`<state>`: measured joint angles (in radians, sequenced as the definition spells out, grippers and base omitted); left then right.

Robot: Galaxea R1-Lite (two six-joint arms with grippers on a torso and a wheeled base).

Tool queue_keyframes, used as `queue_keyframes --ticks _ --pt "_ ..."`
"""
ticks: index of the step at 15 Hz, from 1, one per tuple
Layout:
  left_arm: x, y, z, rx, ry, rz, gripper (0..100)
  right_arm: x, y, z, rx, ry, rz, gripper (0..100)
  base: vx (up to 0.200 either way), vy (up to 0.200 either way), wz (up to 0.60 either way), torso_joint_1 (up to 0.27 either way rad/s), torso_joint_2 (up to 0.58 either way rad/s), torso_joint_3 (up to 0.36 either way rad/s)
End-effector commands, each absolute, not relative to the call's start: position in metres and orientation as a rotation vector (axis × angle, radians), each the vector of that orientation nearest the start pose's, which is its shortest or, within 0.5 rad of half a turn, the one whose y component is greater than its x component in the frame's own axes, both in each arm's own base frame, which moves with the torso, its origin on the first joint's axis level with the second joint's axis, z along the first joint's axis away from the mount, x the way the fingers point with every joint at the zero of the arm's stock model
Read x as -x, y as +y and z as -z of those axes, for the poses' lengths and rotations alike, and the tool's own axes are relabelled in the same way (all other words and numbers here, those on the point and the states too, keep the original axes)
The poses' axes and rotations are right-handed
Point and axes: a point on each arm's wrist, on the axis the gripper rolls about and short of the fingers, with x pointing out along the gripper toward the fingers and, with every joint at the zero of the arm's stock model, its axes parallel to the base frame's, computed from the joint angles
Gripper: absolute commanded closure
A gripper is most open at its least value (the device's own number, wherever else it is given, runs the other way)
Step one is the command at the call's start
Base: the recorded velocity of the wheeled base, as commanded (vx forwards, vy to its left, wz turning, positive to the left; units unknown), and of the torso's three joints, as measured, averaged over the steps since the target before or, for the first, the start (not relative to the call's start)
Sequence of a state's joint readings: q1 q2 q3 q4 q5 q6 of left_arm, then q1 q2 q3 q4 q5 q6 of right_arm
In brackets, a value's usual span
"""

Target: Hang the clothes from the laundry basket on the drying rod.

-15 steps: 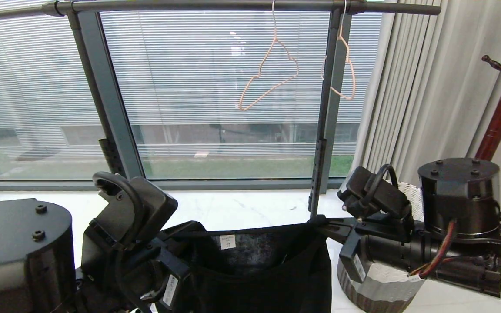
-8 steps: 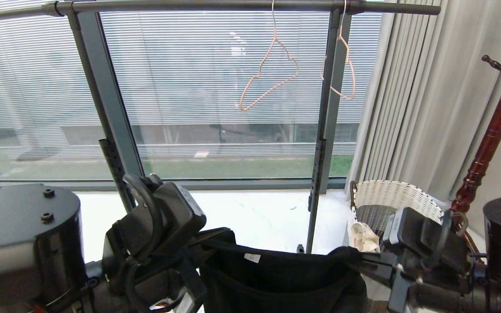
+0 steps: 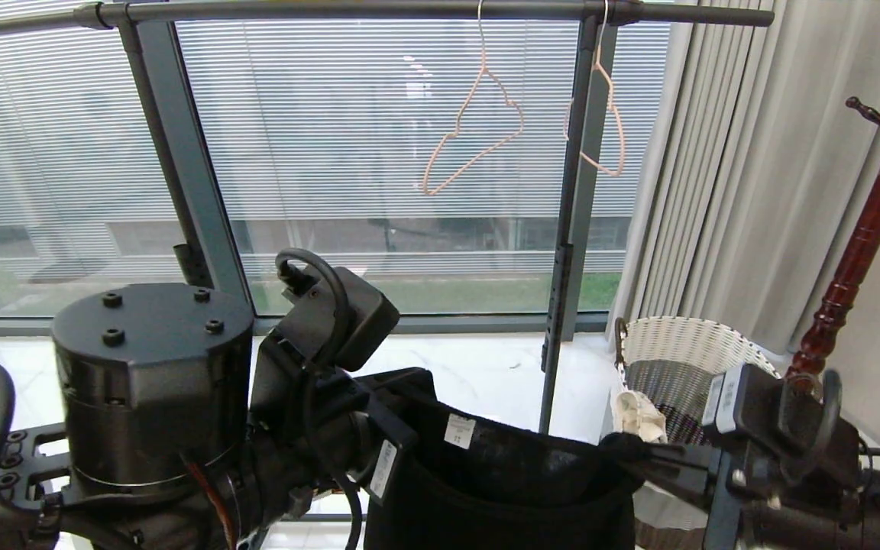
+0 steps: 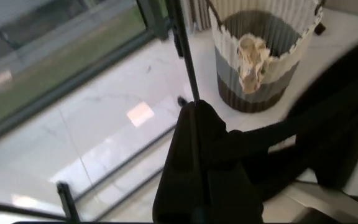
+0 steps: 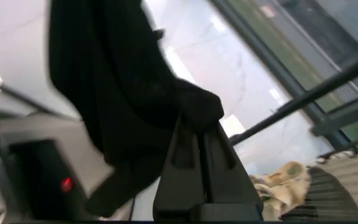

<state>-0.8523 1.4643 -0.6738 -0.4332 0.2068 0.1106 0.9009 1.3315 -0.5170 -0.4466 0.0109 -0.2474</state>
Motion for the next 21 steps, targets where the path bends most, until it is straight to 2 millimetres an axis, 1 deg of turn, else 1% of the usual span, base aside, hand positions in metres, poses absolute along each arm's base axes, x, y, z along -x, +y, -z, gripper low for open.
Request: queue_keyframes --ticks 1,2,4,6,9,10,12,14,15,16,17,18,19,20,21 --pt "-0.154 -0.183 -0.183 -0.277 0.366 0.667 100 -0.148 0.157 -0.198 0.345 0.196 -0.854 100 0.0 0.0 0.0 0.0 0.0 0.0" --pt "-0.145 -0.185 -0.18 -0.266 0.421 0.671 100 -0.154 0.161 -0.204 0.328 0.183 -0.846 100 0.0 0.0 0.0 0.0 0.0 0.0" --pt "-0.123 -0.192 -0.167 -0.302 0.532 0.651 100 -0.163 0.17 -0.211 0.318 0.167 -0.844 100 0.0 0.0 0.0 0.0 0.0 0.0" --pt "-0.115 -0.198 -0.161 -0.321 0.552 0.639 100 -0.164 0.172 -0.211 0.32 0.168 -0.845 100 0.0 0.0 0.0 0.0 0.0 0.0" --pt "-0.123 -0.202 -0.166 -0.328 0.505 0.522 100 -0.159 0.167 -0.209 0.337 0.2 -0.843 100 0.0 0.0 0.0 0.0 0.0 0.0" --pt "-0.132 -0.201 -0.167 -0.317 0.49 0.455 100 -0.15 0.16 -0.21 0.355 0.245 -0.858 0 0.0 0.0 0.0 0.0 0.0 0.0" --pt "-0.144 -0.201 -0.17 -0.297 0.443 0.345 100 -0.125 0.145 -0.21 0.396 0.337 -0.908 0 0.0 0.0 0.0 0.0 0.0 0.0" --pt "-0.146 -0.197 -0.171 -0.294 0.44 0.323 100 -0.104 0.13 -0.213 0.4 0.39 -0.993 0 0.0 0.0 0.0 0.0 0.0 0.0" --pt "-0.146 -0.196 -0.17 -0.296 0.441 0.321 100 -0.099 0.125 -0.215 0.398 0.395 -1.007 0 0.0 0.0 0.0 0.0 0.0 0.0" --pt "-0.146 -0.194 -0.172 -0.295 0.438 0.316 100 -0.099 0.12 -0.217 0.375 0.394 -0.978 0 0.0 0.0 0.0 0.0 0.0 0.0" --pt "-0.143 -0.184 -0.176 -0.299 0.429 0.315 100 -0.104 0.111 -0.22 0.33 0.4 -0.878 0 0.0 0.0 0.0 0.0 0.0 0.0" --pt "-0.139 -0.165 -0.177 -0.343 0.44 0.297 100 -0.113 0.1 -0.219 0.312 0.415 -0.734 0 0.0 0.0 0.0 0.0 0.0 0.0" --pt "-0.133 -0.136 -0.176 -0.386 0.466 0.27 100 -0.124 0.084 -0.214 0.3 0.446 -0.578 0 0.0 0.0 0.0 0.0 0.0 0.0" --pt "-0.125 -0.109 -0.176 -0.391 0.474 0.256 100 -0.13 0.069 -0.207 0.295 0.48 -0.456 0 0.0 0.0 0.0 0.0 0.0 0.0" --pt "-0.117 -0.083 -0.174 -0.397 0.48 0.209 100 -0.133 0.055 -0.2 0.295 0.51 -0.35 0 0.0 0.0 0.0 0.0 0.0 0.0"
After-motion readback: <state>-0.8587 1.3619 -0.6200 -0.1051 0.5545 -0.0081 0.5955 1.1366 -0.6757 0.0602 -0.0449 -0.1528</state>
